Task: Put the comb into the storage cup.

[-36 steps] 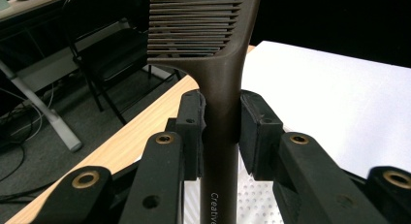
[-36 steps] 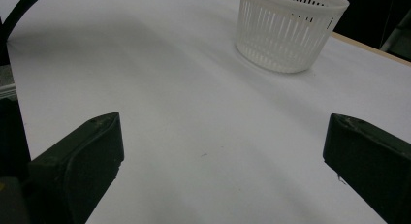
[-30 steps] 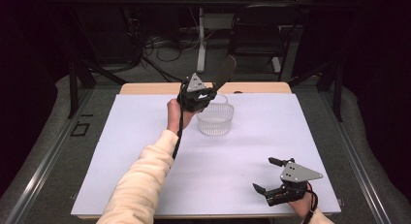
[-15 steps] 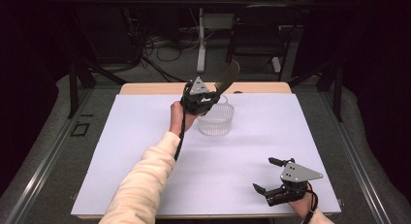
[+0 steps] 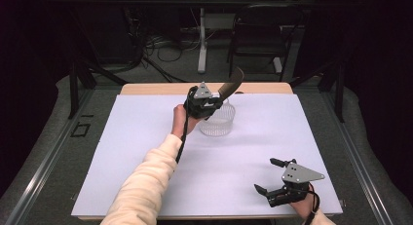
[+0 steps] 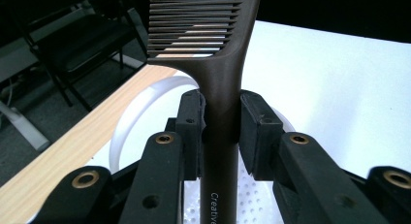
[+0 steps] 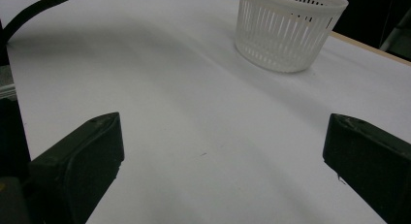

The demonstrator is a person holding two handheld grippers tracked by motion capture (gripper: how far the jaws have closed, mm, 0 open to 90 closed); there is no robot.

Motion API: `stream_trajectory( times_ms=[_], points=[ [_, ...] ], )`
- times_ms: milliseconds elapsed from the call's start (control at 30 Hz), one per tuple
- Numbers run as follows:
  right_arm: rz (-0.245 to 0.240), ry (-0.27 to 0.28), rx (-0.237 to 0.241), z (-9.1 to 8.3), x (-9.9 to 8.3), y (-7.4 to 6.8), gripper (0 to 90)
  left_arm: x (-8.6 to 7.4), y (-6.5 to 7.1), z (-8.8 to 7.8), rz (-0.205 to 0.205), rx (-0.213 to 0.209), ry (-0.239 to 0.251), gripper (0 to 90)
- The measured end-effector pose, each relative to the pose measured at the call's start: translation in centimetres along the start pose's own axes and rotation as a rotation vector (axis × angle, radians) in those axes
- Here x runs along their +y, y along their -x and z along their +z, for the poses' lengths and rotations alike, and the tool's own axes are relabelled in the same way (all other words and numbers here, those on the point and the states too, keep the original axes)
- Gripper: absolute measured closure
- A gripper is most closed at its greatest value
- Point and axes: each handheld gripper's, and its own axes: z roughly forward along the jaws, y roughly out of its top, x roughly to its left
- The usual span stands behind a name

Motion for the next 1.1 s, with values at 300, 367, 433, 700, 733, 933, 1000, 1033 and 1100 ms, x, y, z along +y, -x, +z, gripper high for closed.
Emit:
stream_trajectory(
  times_ms=[300, 367, 433, 700, 733, 933, 1000, 1033, 1100],
  points=[
    [0.002, 0.000, 0.002, 0.0, 0.0, 0.0, 0.6, -0.2, 0.0, 0.3, 0.011, -0.026, -0.030, 71.9],
    [0.002, 0.001, 0.002, 0.0, 0.0, 0.0, 0.6, -0.2, 0.0, 0.4, 0.014, -0.030, -0.036, 71.9],
    [0.002, 0.000, 0.002, 0.0, 0.0, 0.0, 0.6, -0.2, 0.0, 0.5, 0.018, -0.031, -0.038, 71.9],
    [0.003, -0.002, 0.002, 0.0, 0.0, 0.0, 0.7, -0.3, 0.0, 0.8, 0.021, -0.045, -0.055, 71.8],
    [0.004, -0.002, 0.001, 0.0, 0.0, 0.0, 0.7, -0.3, 0.1, 0.8, 0.016, -0.048, -0.058, 71.8],
    [0.004, -0.002, 0.001, 0.0, 0.0, 0.0, 0.7, -0.5, 0.0, 1.0, 0.017, -0.052, -0.065, 71.8],
    [0.004, -0.003, 0.001, 0.0, 0.0, 0.0, 0.7, -0.5, 0.0, 1.1, 0.015, -0.054, -0.068, 71.8],
    [0.004, -0.002, 0.001, 0.0, 0.0, 0.0, 0.7, -0.6, 0.0, 1.1, 0.016, -0.055, -0.070, 71.8],
    [0.004, -0.003, 0.000, 0.0, 0.0, 0.0, 0.7, -0.6, 0.0, 1.2, 0.016, -0.055, -0.072, 71.8]
  ],
)
